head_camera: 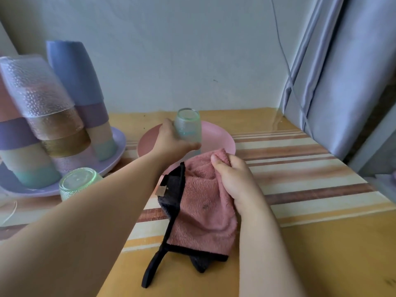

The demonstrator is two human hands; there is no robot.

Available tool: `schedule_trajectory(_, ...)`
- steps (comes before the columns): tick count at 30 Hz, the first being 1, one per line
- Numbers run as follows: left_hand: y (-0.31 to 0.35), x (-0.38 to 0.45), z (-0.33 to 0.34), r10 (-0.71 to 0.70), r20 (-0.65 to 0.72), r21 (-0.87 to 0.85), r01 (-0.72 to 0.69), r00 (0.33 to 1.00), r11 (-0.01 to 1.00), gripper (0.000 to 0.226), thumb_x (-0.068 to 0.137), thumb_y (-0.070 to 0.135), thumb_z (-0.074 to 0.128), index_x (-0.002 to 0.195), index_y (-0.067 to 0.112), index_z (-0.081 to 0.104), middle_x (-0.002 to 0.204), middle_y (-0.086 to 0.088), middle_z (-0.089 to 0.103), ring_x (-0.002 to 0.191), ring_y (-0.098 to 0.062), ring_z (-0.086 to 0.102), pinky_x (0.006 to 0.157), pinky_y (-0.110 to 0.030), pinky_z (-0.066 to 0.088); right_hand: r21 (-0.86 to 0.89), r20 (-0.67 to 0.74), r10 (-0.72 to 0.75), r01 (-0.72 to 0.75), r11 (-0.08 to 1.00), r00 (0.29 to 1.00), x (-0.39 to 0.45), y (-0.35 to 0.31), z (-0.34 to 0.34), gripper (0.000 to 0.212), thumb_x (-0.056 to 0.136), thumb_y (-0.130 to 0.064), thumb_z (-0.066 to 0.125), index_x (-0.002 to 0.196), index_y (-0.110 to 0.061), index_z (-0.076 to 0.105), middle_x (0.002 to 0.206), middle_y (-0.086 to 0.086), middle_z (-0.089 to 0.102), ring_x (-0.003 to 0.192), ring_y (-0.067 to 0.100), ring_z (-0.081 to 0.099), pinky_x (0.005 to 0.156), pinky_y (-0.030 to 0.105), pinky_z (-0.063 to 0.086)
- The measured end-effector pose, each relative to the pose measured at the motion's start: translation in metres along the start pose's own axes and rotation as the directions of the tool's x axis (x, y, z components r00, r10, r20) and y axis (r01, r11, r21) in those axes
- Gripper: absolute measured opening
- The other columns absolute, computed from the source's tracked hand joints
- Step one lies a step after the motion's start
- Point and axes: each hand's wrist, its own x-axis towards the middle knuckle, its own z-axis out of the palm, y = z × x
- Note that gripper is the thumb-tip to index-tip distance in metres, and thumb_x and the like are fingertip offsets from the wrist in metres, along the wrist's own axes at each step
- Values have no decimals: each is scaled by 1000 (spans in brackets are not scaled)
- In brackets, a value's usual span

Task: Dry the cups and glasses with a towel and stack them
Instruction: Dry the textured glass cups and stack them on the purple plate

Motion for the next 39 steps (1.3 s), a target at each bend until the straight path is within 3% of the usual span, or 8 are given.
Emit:
schedule_trajectory(6, 3, 2, -4, -6, -54, -37, 4, 999, 999, 63, 66, 17, 85, 109, 13, 40, 115, -9, 53, 103, -24, 55, 80, -34, 46, 5, -4, 3, -3, 1000, 1000, 1, -1, 2, 32, 73, -46, 55, 88, -21, 68, 89, 3, 73, 90, 24, 68, 91, 49, 51)
schedule_trajectory(14, 0, -2, -7, 8, -5, -30, -8, 1000, 1000, 57, 70, 21, 84, 109, 15, 41, 111, -5, 55, 95, -18, 55, 64, -21, 41, -3, -17, -6, 6, 1000, 1000, 1, 2, 1, 17, 88, -36, 57, 87, -23, 68, 90, -1, 73, 91, 21, 68, 92, 47, 51)
schedule_trajectory(21, -1, -3, -8, 120, -8, 91, -118, 993, 989, 69, 74, 27, 81, 124, 7, 38, 124, -8, 44, 112, -21, 48, 86, -30, 41, -9, -7, -12, 12, 1000, 1000, 1, 2, 1, 16, 89, -35, 56, 89, -23, 68, 90, -2, 73, 91, 20, 67, 92, 47, 50)
schedule_trajectory(30, 30, -5, -32, 158, -30, 105, -154, 987, 983, 77, 59, 40, 83, 118, 7, 46, 119, -10, 53, 110, -24, 55, 89, -37, 49, 4, -12, 6, -6, 1000, 1000, -1, -2, 0, 15, 92, -29, 57, 84, -21, 67, 93, 4, 72, 94, 23, 67, 93, 45, 50)
schedule_trajectory(33, 40, -29, -61, 170, -29, 141, -164, 985, 976, 63, 69, 28, 84, 114, 12, 43, 114, -4, 54, 103, -19, 55, 75, -26, 45, 60, -9, 19, -19, 998, 1000, -5, -9, 0, 15, 93, -26, 57, 79, -25, 64, 86, -14, 67, 88, 8, 63, 91, 30, 48)
schedule_trajectory(35, 37, -60, -83, 147, -25, 111, -144, 989, 983, 64, 69, 26, 85, 115, 18, 42, 108, 3, 56, 97, -14, 58, 75, -24, 44, 95, -5, 18, -17, 995, 1000, -9, -16, 4, 10, 92, -29, 58, 95, -24, 66, 97, -18, 66, 97, 4, 60, 97, 27, 42)
schedule_trajectory(37, 25, -94, -103, 121, -14, 56, -120, 993, 991, 69, 62, 35, 87, 113, 25, 42, 106, 9, 58, 94, -7, 61, 80, -24, 49, 131, -10, 13, -11, 991, 1000, -16, -24, 11, 31, 91, -35, 59, 117, -19, 64, 116, -6, 66, 111, 13, 59, 105, 37, 41)
schedule_trajectory(39, 11, -126, -119, 65, -26, 9, -65, 998, 998, 65, 53, 51, 82, 104, 34, 45, 104, 10, 64, 92, -5, 65, 83, -29, 53, 137, -2, -16, 16, 990, 1000, -24, -36, 18, 31, 92, -39, 56, 115, -20, 64, 115, -2, 66, 110, 16, 60, 104, 39, 43)
